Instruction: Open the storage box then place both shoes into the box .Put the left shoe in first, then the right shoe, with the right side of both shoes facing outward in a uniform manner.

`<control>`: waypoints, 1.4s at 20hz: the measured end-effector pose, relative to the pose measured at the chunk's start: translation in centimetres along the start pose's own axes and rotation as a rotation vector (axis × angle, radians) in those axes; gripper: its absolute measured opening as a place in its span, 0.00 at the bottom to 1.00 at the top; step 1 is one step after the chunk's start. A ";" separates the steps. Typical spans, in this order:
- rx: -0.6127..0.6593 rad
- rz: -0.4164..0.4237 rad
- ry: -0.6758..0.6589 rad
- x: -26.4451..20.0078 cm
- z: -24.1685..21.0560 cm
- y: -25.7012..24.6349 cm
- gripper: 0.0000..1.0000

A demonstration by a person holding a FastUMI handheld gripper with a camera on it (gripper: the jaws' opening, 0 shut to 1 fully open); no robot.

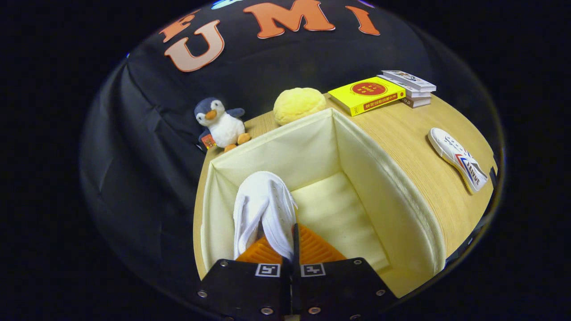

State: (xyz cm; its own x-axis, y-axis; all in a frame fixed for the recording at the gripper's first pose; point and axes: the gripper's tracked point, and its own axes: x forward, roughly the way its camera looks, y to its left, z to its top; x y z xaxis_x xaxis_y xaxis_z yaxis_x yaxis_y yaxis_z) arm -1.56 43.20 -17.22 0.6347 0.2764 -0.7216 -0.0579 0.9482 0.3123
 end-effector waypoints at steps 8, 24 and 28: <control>-0.155 0.074 -0.085 -2.7 2.6 1.0 0.99; -0.189 0.086 -0.294 -10.6 12.2 -13.9 0.98; -0.195 0.009 -0.319 -10.8 13.7 -21.6 0.99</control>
State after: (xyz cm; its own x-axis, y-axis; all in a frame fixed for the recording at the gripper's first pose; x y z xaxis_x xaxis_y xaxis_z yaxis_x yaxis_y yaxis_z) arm 3.45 17.57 -7.70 0.8398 0.2513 -0.4813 -0.1906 0.9665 0.1721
